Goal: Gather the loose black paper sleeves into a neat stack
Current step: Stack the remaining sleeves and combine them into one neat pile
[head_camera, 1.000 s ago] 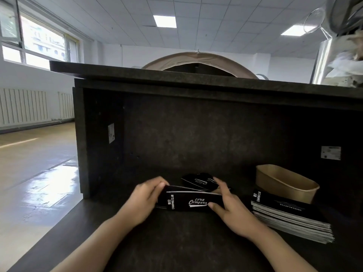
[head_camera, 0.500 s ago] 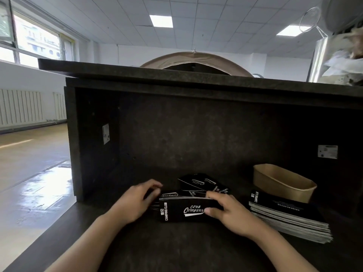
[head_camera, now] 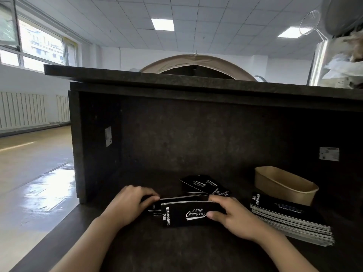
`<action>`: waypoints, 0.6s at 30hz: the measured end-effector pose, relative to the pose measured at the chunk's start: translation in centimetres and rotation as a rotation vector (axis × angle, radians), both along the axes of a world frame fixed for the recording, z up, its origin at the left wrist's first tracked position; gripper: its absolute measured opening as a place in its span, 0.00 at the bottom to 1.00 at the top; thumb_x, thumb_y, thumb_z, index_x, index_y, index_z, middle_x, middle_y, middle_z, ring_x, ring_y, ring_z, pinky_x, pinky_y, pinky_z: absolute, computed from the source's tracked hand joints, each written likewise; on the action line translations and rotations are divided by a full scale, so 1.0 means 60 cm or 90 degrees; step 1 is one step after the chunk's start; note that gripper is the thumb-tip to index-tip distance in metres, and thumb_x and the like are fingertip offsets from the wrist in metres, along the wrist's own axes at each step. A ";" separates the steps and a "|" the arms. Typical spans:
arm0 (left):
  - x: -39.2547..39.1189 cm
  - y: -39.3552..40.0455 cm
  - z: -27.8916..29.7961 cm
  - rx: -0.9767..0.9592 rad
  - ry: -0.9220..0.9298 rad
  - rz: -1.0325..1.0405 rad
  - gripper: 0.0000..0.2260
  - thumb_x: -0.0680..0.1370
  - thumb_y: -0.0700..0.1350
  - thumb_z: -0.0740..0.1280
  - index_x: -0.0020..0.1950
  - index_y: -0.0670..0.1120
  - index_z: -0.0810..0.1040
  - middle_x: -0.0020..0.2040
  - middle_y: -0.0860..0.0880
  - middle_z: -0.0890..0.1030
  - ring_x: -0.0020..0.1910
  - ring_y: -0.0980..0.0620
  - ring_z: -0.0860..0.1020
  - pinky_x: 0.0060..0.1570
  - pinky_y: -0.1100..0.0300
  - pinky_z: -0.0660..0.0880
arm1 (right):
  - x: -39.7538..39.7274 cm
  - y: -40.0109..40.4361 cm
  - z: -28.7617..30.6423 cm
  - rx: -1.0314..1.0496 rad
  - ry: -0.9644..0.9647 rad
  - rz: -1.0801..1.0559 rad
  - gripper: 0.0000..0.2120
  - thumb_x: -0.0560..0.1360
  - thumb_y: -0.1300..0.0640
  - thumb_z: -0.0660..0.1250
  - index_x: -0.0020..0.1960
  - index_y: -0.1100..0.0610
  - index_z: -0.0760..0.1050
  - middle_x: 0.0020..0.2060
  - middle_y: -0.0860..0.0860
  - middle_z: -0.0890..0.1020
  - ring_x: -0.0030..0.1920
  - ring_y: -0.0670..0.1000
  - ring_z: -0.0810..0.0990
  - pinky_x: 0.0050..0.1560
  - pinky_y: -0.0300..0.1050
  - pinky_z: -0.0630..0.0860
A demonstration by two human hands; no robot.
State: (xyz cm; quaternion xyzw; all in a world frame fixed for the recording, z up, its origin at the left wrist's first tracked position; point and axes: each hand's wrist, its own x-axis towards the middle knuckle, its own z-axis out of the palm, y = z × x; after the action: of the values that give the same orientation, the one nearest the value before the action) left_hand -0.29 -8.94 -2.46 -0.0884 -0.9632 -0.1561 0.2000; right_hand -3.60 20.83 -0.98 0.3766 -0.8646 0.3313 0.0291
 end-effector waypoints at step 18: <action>0.009 0.000 0.006 0.088 0.259 0.107 0.06 0.81 0.47 0.62 0.47 0.52 0.77 0.40 0.56 0.81 0.40 0.56 0.80 0.43 0.55 0.77 | -0.007 -0.007 -0.010 0.037 0.074 -0.042 0.05 0.76 0.52 0.67 0.45 0.44 0.72 0.48 0.43 0.76 0.52 0.40 0.75 0.55 0.36 0.70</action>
State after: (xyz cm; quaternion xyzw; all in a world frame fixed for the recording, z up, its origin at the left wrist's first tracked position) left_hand 0.23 -8.96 -2.07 -0.0236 -0.8940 -0.1834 0.4081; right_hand -4.02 20.43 -1.55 0.3668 -0.8828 0.2825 0.0791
